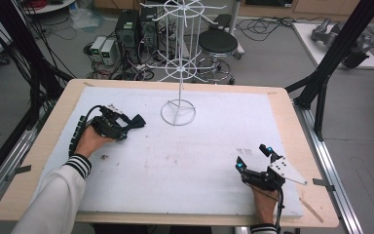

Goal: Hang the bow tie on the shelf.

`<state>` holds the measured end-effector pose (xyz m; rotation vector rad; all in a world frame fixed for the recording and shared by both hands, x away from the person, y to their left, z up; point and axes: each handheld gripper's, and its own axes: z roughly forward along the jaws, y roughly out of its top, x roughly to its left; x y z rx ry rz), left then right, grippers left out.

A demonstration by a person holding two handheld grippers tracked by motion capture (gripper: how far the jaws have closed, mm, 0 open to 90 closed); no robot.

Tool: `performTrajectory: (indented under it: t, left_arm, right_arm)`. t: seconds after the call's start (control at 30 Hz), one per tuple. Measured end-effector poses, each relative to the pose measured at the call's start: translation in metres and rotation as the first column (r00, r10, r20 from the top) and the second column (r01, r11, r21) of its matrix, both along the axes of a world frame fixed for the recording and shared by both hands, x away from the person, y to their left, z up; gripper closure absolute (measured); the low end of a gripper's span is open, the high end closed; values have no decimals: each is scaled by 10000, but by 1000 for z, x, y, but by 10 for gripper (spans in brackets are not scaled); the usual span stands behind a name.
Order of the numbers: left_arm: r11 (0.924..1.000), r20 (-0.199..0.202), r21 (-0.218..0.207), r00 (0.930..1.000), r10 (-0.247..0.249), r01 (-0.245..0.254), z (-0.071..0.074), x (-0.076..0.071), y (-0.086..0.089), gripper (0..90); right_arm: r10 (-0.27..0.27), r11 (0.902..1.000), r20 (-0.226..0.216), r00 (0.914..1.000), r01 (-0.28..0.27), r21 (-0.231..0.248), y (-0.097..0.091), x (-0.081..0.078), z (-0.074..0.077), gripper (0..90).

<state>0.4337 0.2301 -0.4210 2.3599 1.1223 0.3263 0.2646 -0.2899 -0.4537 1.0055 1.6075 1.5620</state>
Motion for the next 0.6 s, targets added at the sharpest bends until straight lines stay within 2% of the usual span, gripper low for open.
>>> performTrajectory:
  t: [0.07,0.23,0.37,0.47,0.6]
  left_arm:
    - [10000,-11,-4,10000,11,-11,0,0,0,652]
    - [9998,-34,21,9998,183,-183,1,-1,-2,742]
    - [9998,-49,96,9999,154,-153,1,-1,-2,777]
    - [9997,83,140,9998,182,-184,2,-2,-3,786]
    - [9998,298,-25,9994,203,-202,4,-4,-2,789]
  right_arm:
    - [4,10000,4,10000,-4,0,0,0,0,31]
    - [3,10000,-7,10000,-3,-4,0,0,0,31]
    - [2,10000,-6,10000,-2,15,0,0,0,31]
    - [-3,10000,-12,10000,3,21,0,0,0,31]
    - [6,10000,-2,10000,-6,17,0,0,0,32]
